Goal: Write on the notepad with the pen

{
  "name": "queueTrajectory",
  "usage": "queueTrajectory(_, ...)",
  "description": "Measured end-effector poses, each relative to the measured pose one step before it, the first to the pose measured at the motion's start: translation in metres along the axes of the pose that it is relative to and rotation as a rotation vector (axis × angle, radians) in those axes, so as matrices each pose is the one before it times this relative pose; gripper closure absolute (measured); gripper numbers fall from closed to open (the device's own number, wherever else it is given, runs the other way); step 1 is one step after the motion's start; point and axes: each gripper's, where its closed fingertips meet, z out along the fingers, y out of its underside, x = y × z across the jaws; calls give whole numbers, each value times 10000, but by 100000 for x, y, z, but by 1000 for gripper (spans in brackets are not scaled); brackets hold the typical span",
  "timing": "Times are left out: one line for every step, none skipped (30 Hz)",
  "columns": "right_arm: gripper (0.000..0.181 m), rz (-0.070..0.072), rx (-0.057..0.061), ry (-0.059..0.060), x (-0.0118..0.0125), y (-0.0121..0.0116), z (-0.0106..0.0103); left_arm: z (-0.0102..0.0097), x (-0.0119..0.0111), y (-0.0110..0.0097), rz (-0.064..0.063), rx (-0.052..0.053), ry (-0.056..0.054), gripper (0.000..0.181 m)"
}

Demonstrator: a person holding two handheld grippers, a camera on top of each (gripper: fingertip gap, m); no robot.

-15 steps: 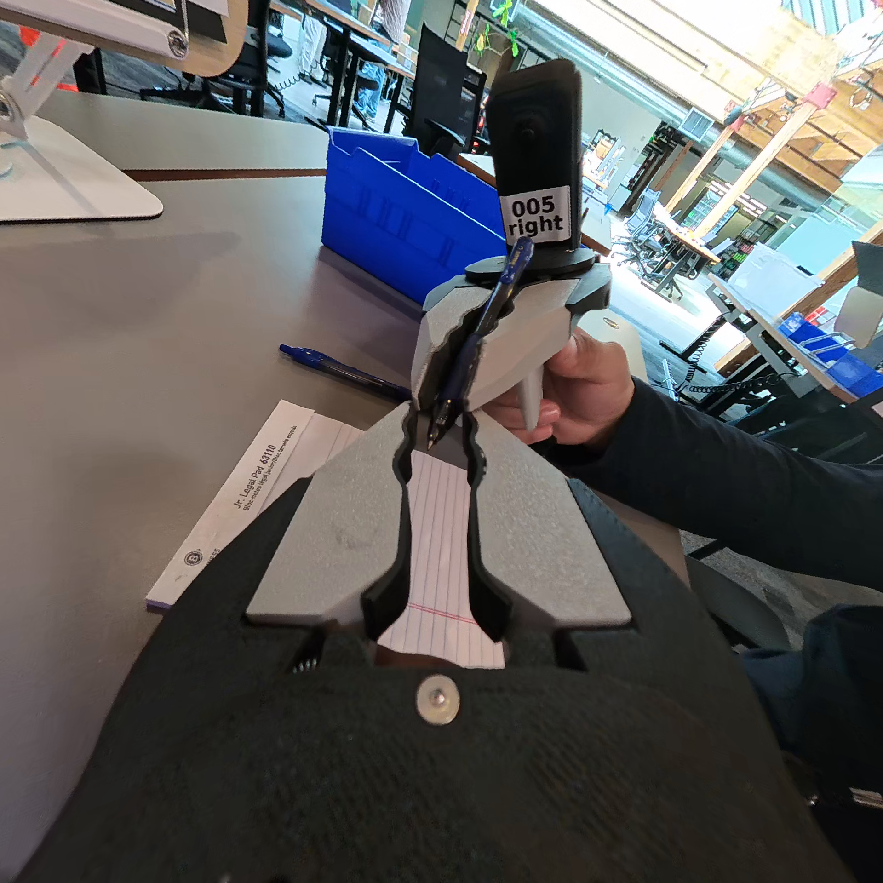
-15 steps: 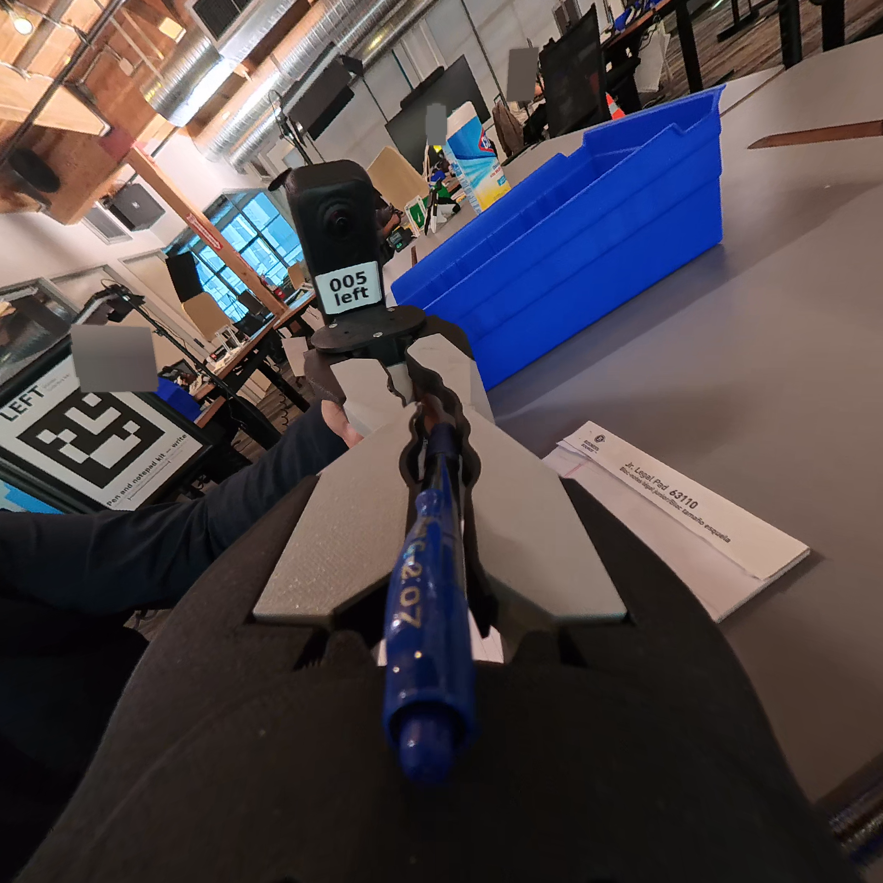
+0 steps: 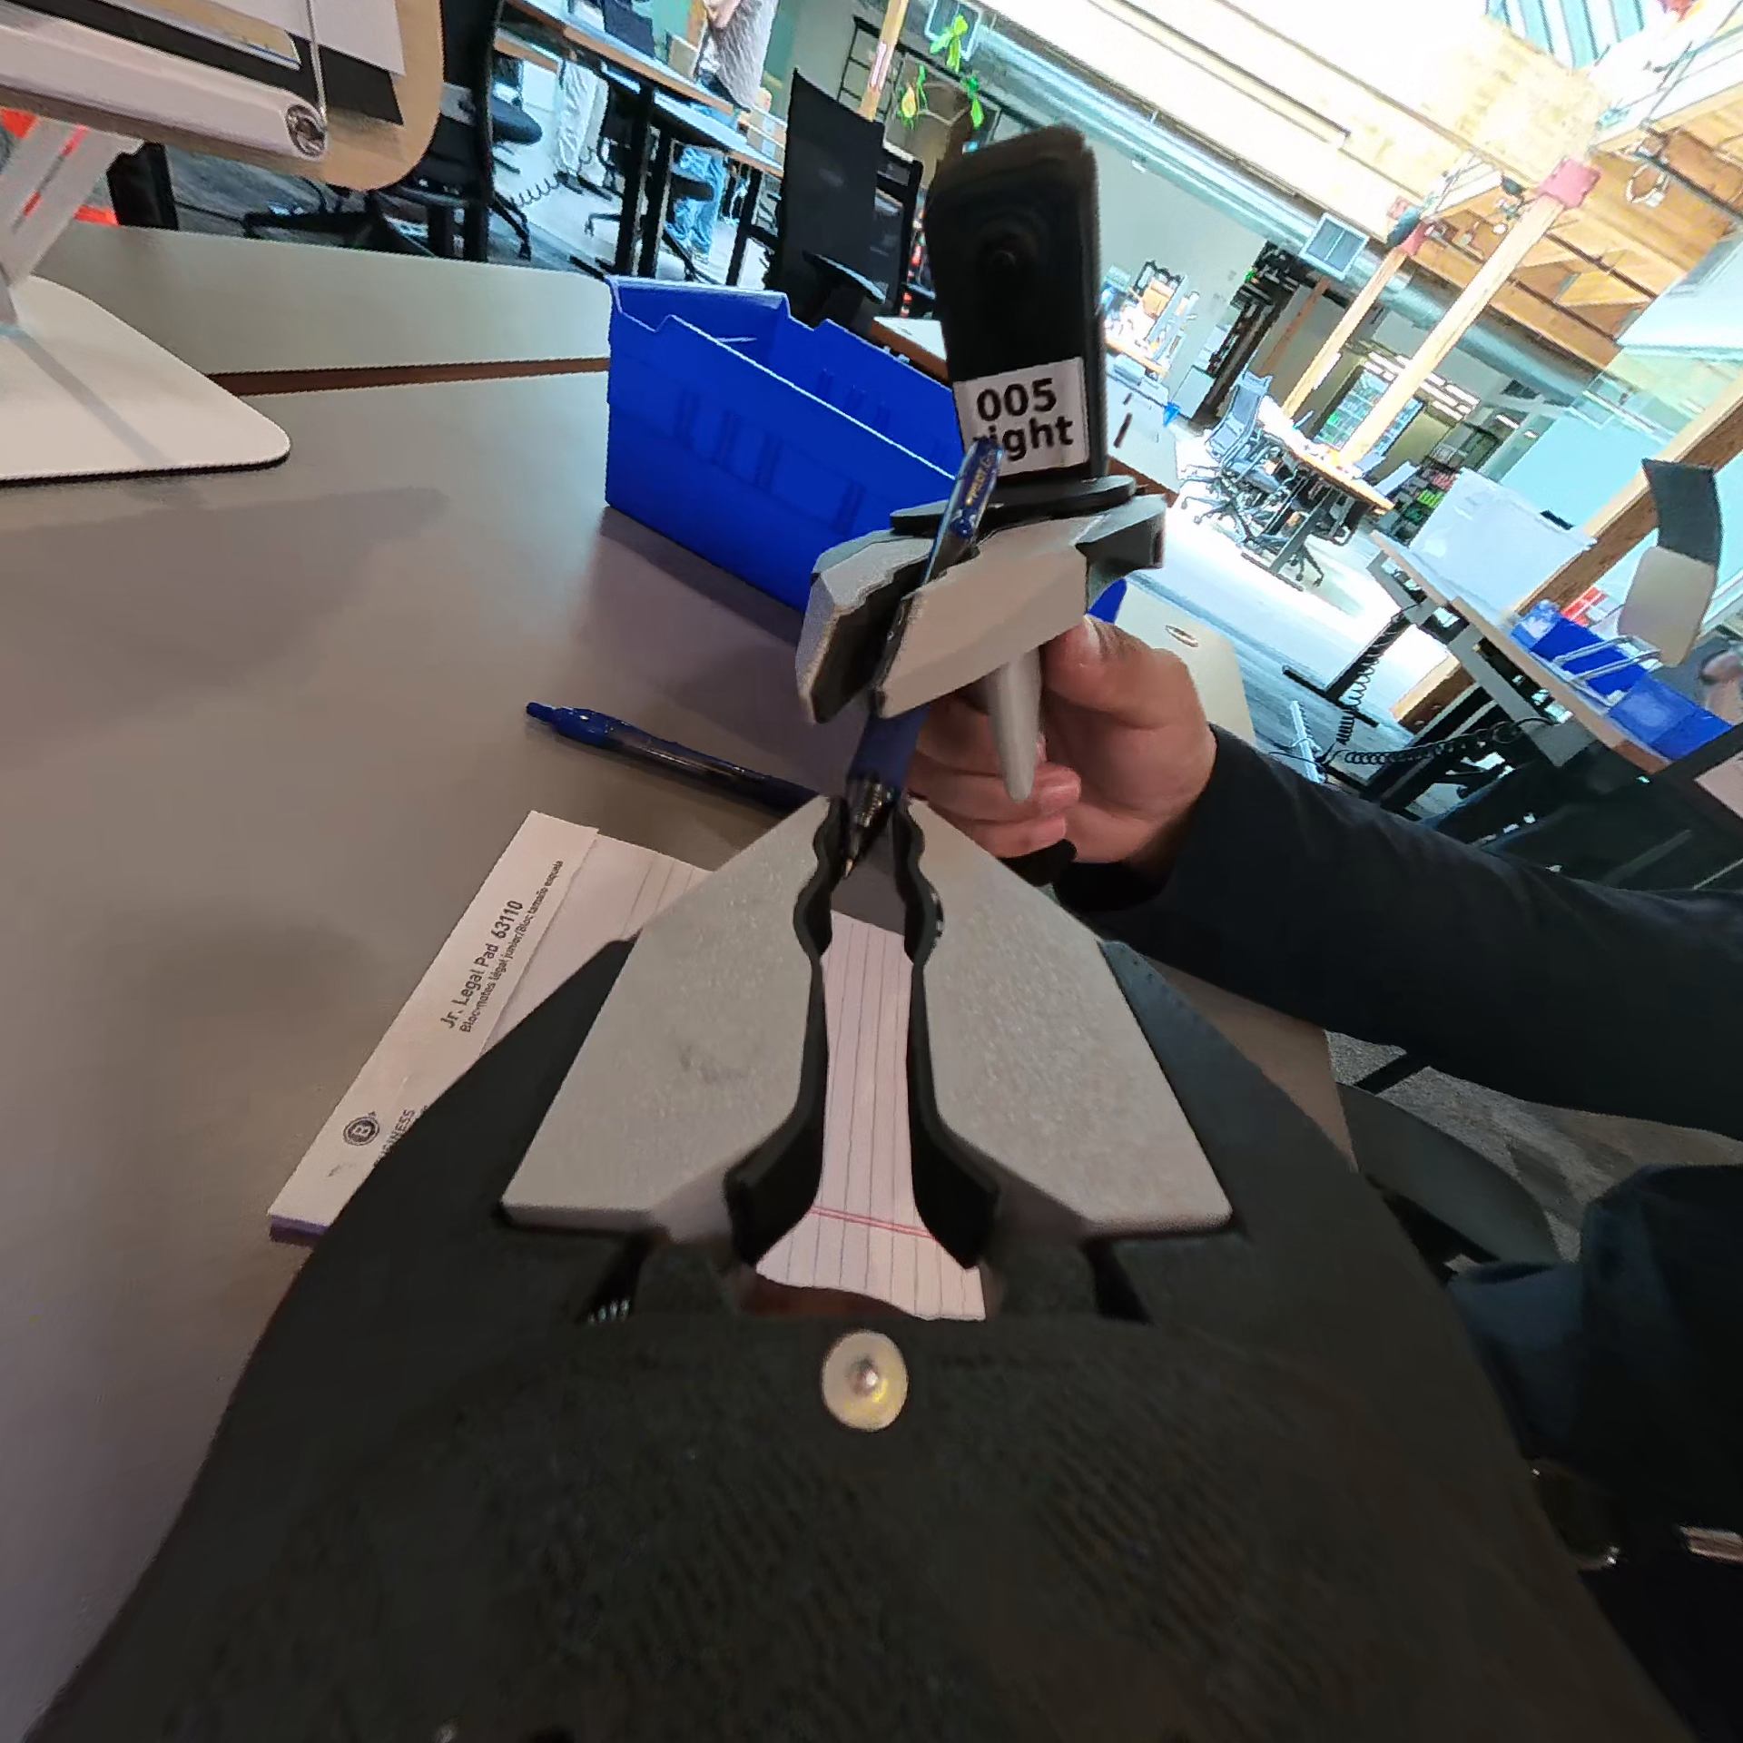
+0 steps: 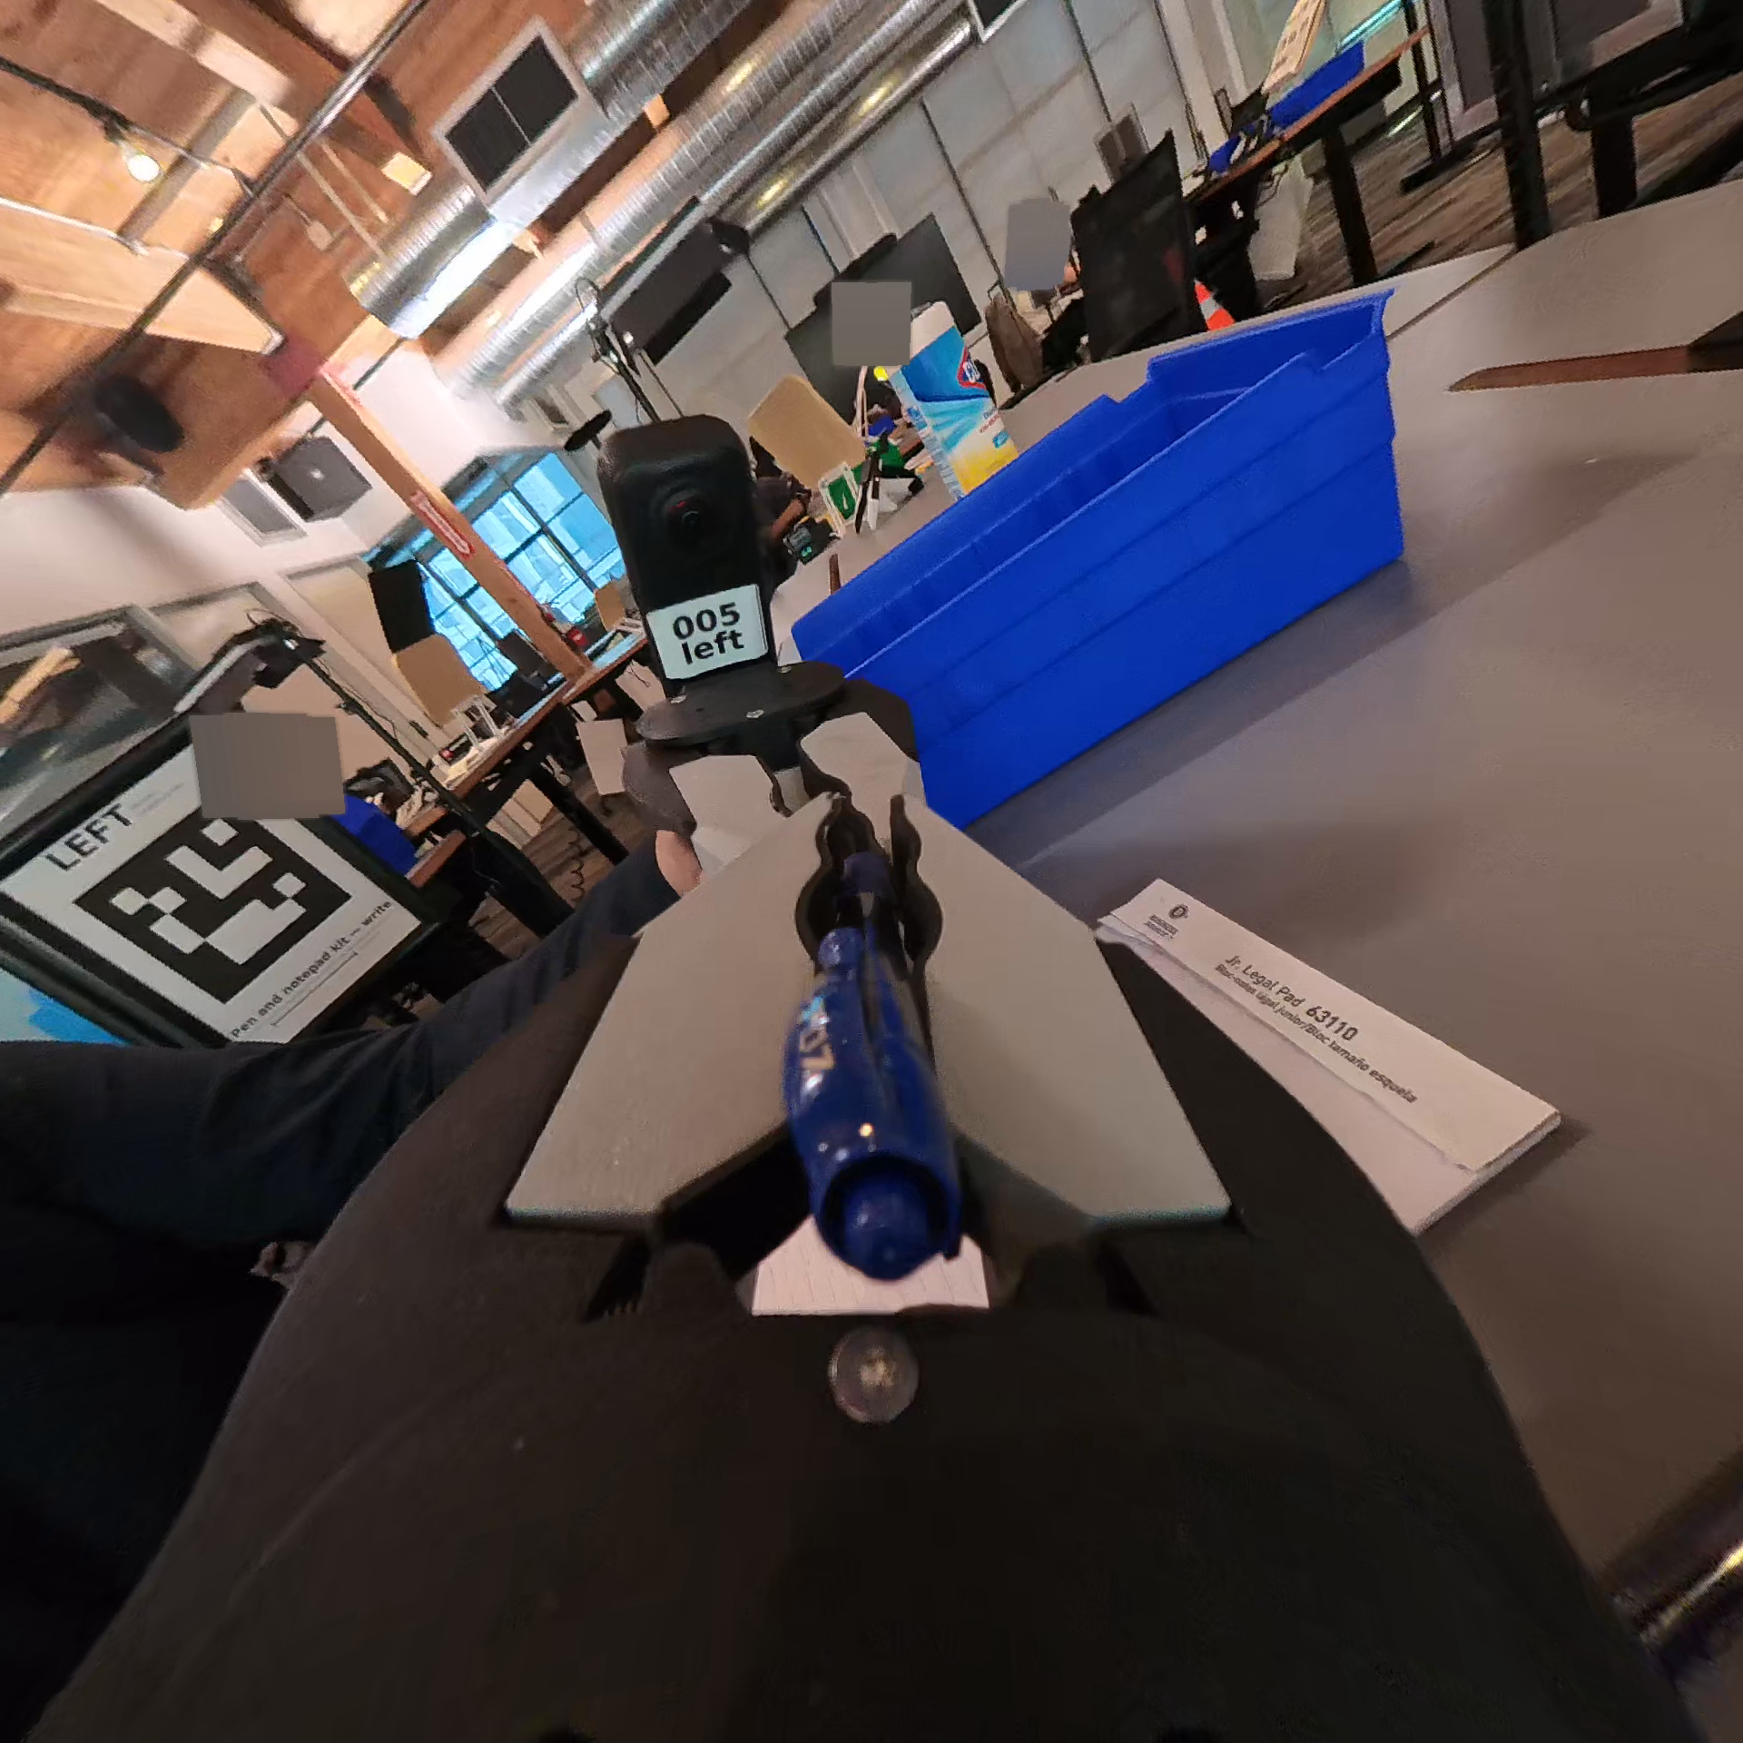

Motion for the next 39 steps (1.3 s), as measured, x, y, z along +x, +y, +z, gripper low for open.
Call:
queueTrajectory(176,-49,-22,83,80,19,26,11,-55,83,-15,-35,-3,173)
queueTrajectory(176,-4,-33,10,-3,36,20,-42,17,-14,-40,10,45,174)
queueTrajectory(176,48,12,-56,-44,-3,-2,-28,87,-33,-37,20,63,174)
queueTrajectory(176,84,26,-83,-49,-14,-33,4,86,3,4,-2,43,174)
queueTrajectory(176,88,30,-46,39,-10,-48,30,74,57,28,-37,23,174)
queueTrajectory(175,74,59,14,109,-73,-66,46,86,131,4,-76,45,175)
queueTrajectory(173,47,92,10,75,-150,-99,35,51,154,-1,-89,30,175)
queueTrajectory(173,25,94,-29,-23,-175,-119,16,32,135,-19,-69,37,175)
queueTrajectory(174,5,21,-76,-120,-89,-102,37,48,42,-50,-22,46,175)
queueTrajectory(176,-19,-73,-61,-132,47,-34,30,66,63,-52,-28,55,175)
queueTrajectory(176,-66,-82,43,1,69,0,36,-25,109,-72,-55,11,175)
queueTrajectory(176,-98,-69,88,39,83,21,28,-11,97,-54,-60,25,173)
queueTrajectory(176,-62,-86,32,-3,112,38,16,141,37,-42,-33,115,168)
queueTrajectory(176,23,-100,-109,-163,150,61,14,253,-78,-29,24,148,163)
queueTrajectory(176,106,-110,-182,-211,183,84,21,271,-104,45,49,122,161)
queueTrajectory(177,112,-125,-111,-74,222,109,9,202,-72,135,35,51,161)
queueTrajectory(176,52,-108,-17,46,212,106,29,140,3,166,-10,0,161)
queueTrajectory(177,18,-75,-37,-41,174,129,42,67,56,127,-34,-28,161)
queueTrajectory(176,32,-69,-149,-230,144,176,81,39,16,74,4,-12,165)
queueTrajectory(176,44,-106,-245,-423,208,279,110,84,-47,32,58,34,171)
queueTrajectory(176,20,-142,-192,-348,286,364,103,253,-21,35,42,148,172)
queueTrajectory(176,-35,-78,-34,-144,202,341,113,153,78,62,-33,66,172)
queueTrajectory(176,-68,24,65,-16,17,203,104,-111,217,169,-122,-118,172)
queueTrajectory(176,-104,8,137,112,-38,54,98,-109,199,128,-144,-123,172)
queueTrajectory(175,-176,-15,230,246,-50,-69,66,-38,60,57,-78,-79,172)
queueTrajectory(174,-202,118,301,346,-270,-238,-7,-110,-33,55,-1,-87,172)
queueTrajectory(175,-136,260,226,251,-496,-366,-77,-111,-117,-3,68,-49,172)
queueTrajectory(176,-31,263,71,77,-519,-372,-102,-80,-172,-98,111,3,172)
queueTrajectory(177,5,164,-8,-24,-342,-270,-83,27,-146,-151,95,106,172)
queueTrajectory(177,-42,48,-6,-83,-110,-73,-48,153,-90,-149,71,166,172)
queueTrajectory(177,-84,-5,29,-105,5,90,19,74,117,-37,-42,89,172)
queueTrajectory(178,-105,-54,84,-30,72,129,21,38,142,13,-64,18,172)
queueTrajectory(178,-107,-146,96,13,205,139,47,-89,9,14,-2,-82,172)
queueTrajectory(178,-54,-197,48,-6,335,204,34,-154,-215,-1,126,-122,169)
queueTrajectory(178,35,-179,-29,-45,384,288,-4,90,-223,16,132,34,171)
queueTrajectory(178,111,-119,-100,-88,324,317,-30,169,-104,57,66,76,172)
queueTrajectory(178,127,-28,-106,-79,162,229,-46,55,127,142,-78,17,172)
queueTrajectory(178,64,14,-61,-27,19,78,-21,-40,56,114,-41,-54,172)
queueTrajectory(178,-35,1,-32,-48,-30,-30,-7,-4,-79,59,24,-23,172)
